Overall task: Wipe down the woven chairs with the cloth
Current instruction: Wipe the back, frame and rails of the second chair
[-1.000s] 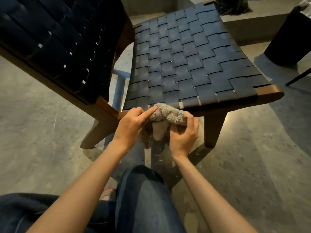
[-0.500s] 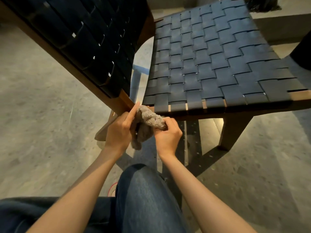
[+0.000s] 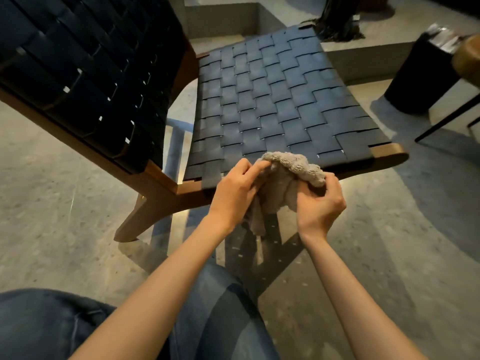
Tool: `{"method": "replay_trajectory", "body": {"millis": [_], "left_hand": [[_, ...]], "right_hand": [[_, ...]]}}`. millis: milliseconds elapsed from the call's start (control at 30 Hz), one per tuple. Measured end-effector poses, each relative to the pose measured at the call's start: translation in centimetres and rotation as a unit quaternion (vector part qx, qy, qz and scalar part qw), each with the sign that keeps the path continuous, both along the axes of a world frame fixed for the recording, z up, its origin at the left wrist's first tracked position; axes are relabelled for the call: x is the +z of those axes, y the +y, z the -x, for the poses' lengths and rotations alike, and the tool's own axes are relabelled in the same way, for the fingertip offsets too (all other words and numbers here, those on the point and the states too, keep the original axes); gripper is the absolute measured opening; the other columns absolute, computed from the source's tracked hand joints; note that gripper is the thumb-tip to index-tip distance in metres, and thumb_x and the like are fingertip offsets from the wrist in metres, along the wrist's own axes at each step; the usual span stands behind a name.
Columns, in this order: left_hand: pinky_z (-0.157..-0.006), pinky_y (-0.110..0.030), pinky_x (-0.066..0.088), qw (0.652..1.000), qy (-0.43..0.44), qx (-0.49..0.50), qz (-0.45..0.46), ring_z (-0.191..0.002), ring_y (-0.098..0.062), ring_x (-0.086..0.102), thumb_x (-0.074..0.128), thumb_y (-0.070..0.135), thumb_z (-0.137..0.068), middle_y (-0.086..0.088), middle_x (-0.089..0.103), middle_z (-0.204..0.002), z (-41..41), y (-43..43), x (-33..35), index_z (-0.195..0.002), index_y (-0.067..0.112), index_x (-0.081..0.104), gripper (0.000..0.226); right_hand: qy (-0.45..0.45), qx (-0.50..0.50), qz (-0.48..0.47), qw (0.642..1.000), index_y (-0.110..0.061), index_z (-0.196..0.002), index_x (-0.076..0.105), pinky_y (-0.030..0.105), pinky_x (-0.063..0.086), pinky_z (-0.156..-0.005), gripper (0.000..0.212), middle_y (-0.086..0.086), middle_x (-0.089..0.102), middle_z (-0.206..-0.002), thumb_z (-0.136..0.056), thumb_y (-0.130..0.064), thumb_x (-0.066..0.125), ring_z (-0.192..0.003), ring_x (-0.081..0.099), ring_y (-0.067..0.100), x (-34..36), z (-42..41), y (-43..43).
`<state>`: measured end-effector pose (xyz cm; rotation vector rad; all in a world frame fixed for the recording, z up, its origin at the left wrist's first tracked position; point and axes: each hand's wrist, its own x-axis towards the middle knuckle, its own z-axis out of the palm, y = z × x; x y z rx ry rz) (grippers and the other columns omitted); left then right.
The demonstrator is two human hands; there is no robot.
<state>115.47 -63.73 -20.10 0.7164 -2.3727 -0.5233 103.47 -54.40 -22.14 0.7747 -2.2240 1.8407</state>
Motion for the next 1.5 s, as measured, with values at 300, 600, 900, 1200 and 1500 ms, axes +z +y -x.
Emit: {"method": "replay_trajectory", "body": {"millis": [300, 600, 900, 1200, 1500], "left_hand": [[-0.054, -0.039, 0.049, 0.995, -0.006, -0.09, 0.047, -0.073, -0.022, 0.052, 0.061, 0.02, -0.091, -0.008, 0.057, -0.087, 5.2, 5.4, -0.8, -0.119, 0.016, 0.066, 0.029], [-0.062, -0.015, 0.039, 0.897, 0.074, 0.199, -0.388, -0.071, 0.004, 0.05, 0.063, 0.025, -0.09, 0.0, 0.069, -0.1, 7.6, 7.8, -6.1, -0.11, 0.016, 0.069, 0.023], [-0.088, -0.02, 0.039, 0.755, 0.26, 0.185, -0.573, -0.085, 0.001, 0.055, 0.065, 0.016, -0.088, 0.021, 0.055, -0.089, 11.1, 8.6, -7.4, -0.088, 0.037, 0.045, 0.028], [-0.095, -0.019, 0.046, 0.802, 0.269, 0.111, -0.521, -0.118, -0.011, 0.054, 0.057, 0.022, -0.093, 0.002, 0.057, -0.127, 12.4, 8.4, -9.1, -0.127, 0.02, 0.052, 0.034], [-0.1, -0.023, 0.042, 0.871, 0.181, 0.053, -0.453, -0.122, -0.018, 0.051, 0.046, 0.012, -0.098, -0.01, 0.052, -0.136, 13.7, 7.8, -13.1, -0.14, 0.007, 0.041, 0.042]], "right_hand": [[-0.053, -0.078, -0.066, 0.993, -0.022, -0.089, 0.059, -0.002, 0.037, -0.061, 0.017, -0.001, 0.064, -0.09, -0.083, -0.007, 0.066, -0.08, 0.057, 0.01, 0.7, 6.7, 5.2], [-0.168, -0.034, -0.174, 0.97, -0.016, -0.088, 0.064, 0.019, 0.039, -0.061, 0.005, 0.002, 0.068, -0.084, -0.089, -0.021, 0.062, -0.077, 0.062, 0.018, -3.3, 8.2, 6.1], [-0.262, 0.073, 0.023, 0.962, -0.033, -0.111, 0.03, 0.008, 0.05, -0.075, 0.048, 0.0, 0.06, -0.11, -0.089, 0.001, 0.057, -0.101, 0.06, 0.009, -5.0, 8.0, 3.3], [-0.11, 0.136, -0.098, 0.98, -0.021, -0.135, 0.045, 0.0, 0.04, -0.08, 0.035, -0.009, 0.057, -0.121, -0.101, -0.026, 0.039, -0.111, 0.055, 0.007, -7.7, 8.1, 2.5], [-0.154, 0.174, -0.095, 0.968, -0.019, -0.139, 0.042, 0.026, 0.049, -0.095, 0.038, 0.002, 0.056, -0.129, -0.102, -0.028, 0.036, -0.112, 0.053, 0.006, -12.7, 10.0, 3.1]]}}
